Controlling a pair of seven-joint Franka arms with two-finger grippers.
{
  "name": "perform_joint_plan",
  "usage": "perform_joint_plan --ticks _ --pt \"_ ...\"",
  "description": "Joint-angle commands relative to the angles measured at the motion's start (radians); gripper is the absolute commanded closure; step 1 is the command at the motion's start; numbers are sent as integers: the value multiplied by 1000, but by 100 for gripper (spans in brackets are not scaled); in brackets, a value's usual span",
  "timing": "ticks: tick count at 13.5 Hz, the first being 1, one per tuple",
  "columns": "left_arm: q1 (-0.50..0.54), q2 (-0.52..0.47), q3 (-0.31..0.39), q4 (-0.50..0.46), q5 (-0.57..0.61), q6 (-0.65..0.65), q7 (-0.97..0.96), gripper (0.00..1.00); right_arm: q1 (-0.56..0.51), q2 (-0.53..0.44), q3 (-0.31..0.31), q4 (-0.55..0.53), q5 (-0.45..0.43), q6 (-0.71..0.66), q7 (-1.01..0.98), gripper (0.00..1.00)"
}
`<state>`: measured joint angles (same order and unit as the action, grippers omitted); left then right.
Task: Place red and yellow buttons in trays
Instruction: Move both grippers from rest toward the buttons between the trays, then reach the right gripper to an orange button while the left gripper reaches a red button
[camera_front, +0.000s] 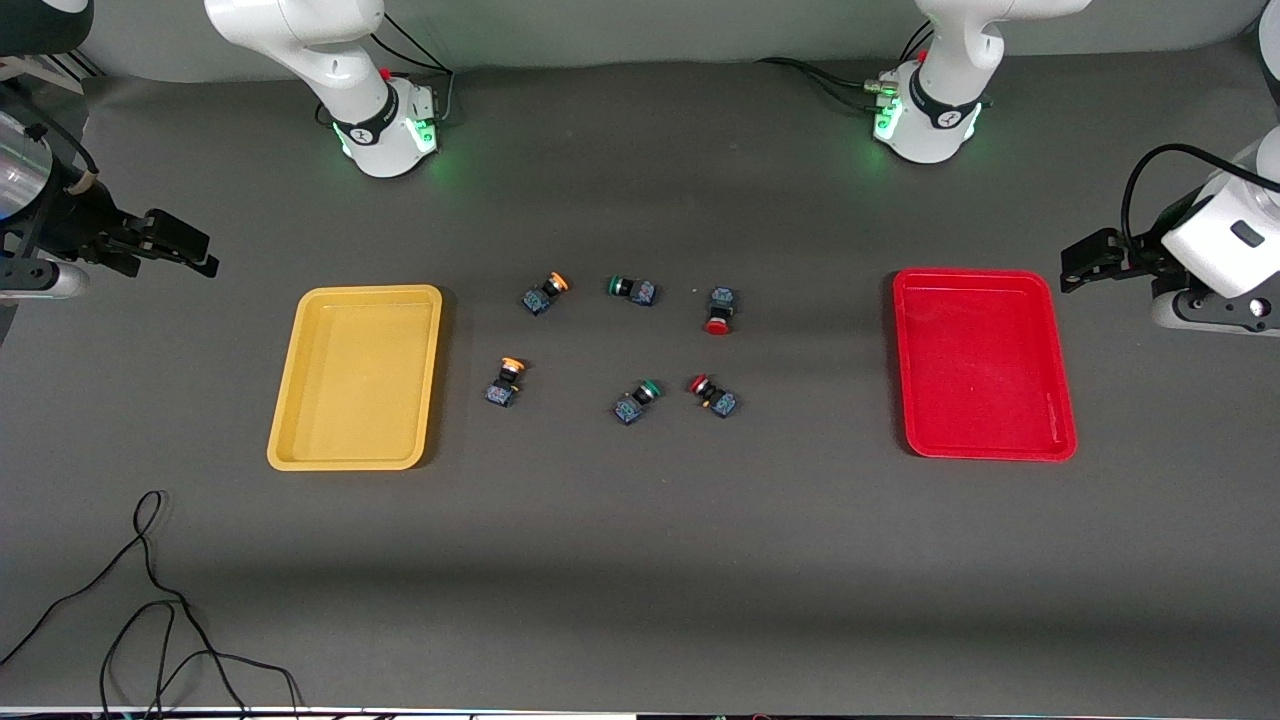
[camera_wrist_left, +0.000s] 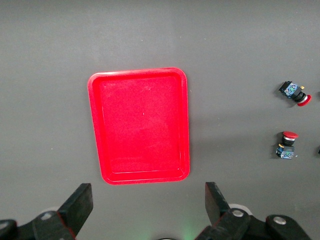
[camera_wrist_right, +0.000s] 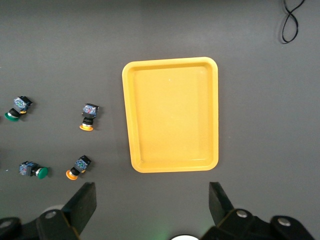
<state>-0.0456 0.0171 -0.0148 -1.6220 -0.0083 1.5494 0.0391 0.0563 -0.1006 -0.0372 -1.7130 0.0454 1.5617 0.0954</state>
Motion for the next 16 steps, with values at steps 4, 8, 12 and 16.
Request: perform_joint_plan --ticks 4,8,12,16 --pt "-22 -31 9 -51 -4 31 -40 0 8 48 2 10 33 12 -10 0" --pt "-53 -193 -17 -306 -4 185 -139 0 86 110 5 9 34 67 65 0" --pt "-106 -180 -128 -312 -59 190 -296 0 233 171 5 7 36 103 245 0" --pt "-216 -111 -244 -305 -68 287 -551 0 382 197 5 -117 65 200 507 0"
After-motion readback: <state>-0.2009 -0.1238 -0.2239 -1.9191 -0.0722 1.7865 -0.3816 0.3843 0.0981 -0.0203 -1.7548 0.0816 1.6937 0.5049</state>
